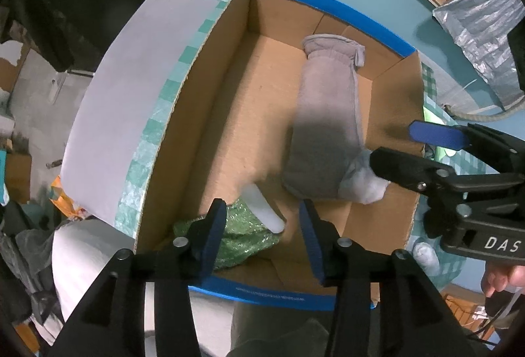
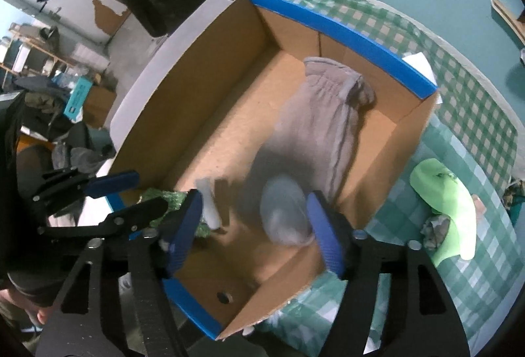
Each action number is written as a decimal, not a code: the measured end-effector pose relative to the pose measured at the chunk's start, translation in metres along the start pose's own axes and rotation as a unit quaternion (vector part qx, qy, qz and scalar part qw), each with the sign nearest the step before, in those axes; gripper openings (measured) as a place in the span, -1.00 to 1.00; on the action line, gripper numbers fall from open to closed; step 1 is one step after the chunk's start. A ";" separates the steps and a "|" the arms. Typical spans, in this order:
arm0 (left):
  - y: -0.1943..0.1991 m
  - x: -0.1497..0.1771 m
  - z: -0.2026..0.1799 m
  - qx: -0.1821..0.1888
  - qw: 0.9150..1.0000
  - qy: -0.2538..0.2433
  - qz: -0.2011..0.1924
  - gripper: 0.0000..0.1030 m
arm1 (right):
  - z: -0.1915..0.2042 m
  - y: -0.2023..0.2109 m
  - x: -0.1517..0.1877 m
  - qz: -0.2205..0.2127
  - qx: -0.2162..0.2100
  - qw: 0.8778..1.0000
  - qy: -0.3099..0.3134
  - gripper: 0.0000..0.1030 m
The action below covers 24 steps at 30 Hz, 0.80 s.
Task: Organize soft objects
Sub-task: 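Open the right tool to drop the sock while the left tool drops the strip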
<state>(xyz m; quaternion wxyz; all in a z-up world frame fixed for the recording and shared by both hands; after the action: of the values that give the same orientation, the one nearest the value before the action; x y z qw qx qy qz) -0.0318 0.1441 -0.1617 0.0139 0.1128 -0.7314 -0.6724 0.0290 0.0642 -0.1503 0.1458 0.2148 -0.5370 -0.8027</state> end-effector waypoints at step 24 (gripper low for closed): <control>0.013 0.005 -0.051 0.017 1.000 -0.010 -0.009 0.07 | -0.045 0.029 0.026 -0.018 0.009 1.000 -0.013 0.47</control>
<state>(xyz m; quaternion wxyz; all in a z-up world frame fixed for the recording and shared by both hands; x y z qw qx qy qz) -0.0297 0.0939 -0.1441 -0.0015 0.1127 -0.7420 -0.6609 0.0290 0.0051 -0.1431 0.1229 0.2155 -0.5422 -0.8028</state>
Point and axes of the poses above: each gripper's, at about its wrist camera, not at the fingertips, and y roughly against the way its jaws point, z to its left, x to its underside, the point moved 1 cm from there along -y, roughly the way its jaws point, and after that the axes turned 7 degrees about -y, right-handed, at the moved point
